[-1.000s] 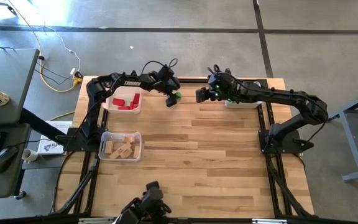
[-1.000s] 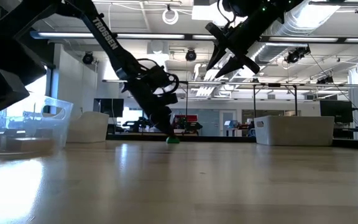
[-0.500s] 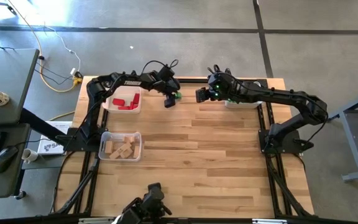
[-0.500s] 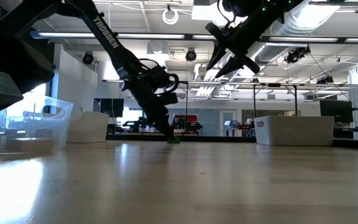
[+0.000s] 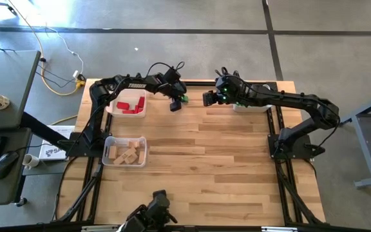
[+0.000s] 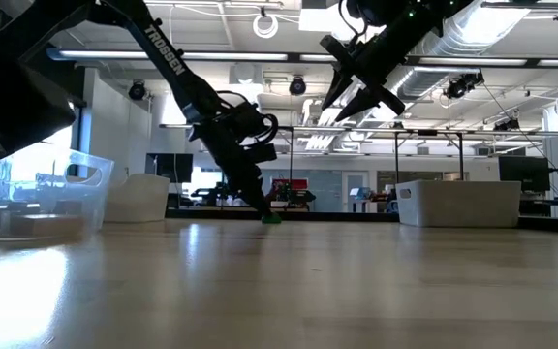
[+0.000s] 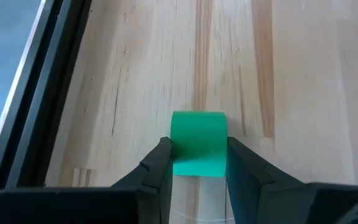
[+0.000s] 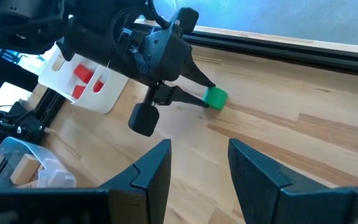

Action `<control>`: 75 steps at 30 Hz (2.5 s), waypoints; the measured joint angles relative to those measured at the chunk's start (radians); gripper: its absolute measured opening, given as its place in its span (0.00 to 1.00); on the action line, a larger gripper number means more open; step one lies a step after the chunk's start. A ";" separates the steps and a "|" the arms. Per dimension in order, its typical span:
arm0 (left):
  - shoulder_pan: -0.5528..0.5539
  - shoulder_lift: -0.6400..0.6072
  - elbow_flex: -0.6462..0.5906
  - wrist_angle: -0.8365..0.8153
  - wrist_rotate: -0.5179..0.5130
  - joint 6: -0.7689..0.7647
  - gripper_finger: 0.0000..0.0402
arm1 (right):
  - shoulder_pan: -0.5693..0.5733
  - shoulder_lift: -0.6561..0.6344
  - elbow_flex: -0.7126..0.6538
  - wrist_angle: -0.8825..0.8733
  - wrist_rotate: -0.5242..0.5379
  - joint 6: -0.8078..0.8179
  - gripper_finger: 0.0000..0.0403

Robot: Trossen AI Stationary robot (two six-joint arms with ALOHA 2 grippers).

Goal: Sort & place blocks by color
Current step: Put the green half-circle into the right white bin

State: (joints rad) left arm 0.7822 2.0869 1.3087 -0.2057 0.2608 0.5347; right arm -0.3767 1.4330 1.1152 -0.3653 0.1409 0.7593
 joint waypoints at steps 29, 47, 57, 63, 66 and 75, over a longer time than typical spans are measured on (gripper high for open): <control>-0.107 -0.300 0.031 -0.043 0.060 -0.075 0.21 | -0.010 0.000 0.000 0.061 -0.154 0.160 0.36; -0.185 -0.375 0.032 0.045 -0.018 -0.045 0.21 | -0.010 0.000 0.000 0.211 -0.142 0.210 0.36; -0.183 -0.421 0.032 0.015 -0.117 0.008 0.21 | -0.015 0.000 0.000 0.194 -0.092 0.210 0.36; -0.194 -0.440 0.032 0.014 -0.105 -0.005 0.21 | -0.023 0.000 0.000 0.233 -0.092 0.208 0.36; -0.207 -0.440 0.032 0.014 -0.106 -0.006 0.21 | -0.023 0.000 0.000 0.252 -0.094 0.204 0.36; -0.272 -0.439 0.032 0.060 -0.131 0.024 0.21 | -0.023 0.000 0.000 0.256 -0.146 0.202 0.36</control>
State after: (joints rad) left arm 0.5101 1.6478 1.3407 -0.1460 0.1300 0.5587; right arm -0.3992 1.4330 1.1156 -0.1096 -0.0049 0.9611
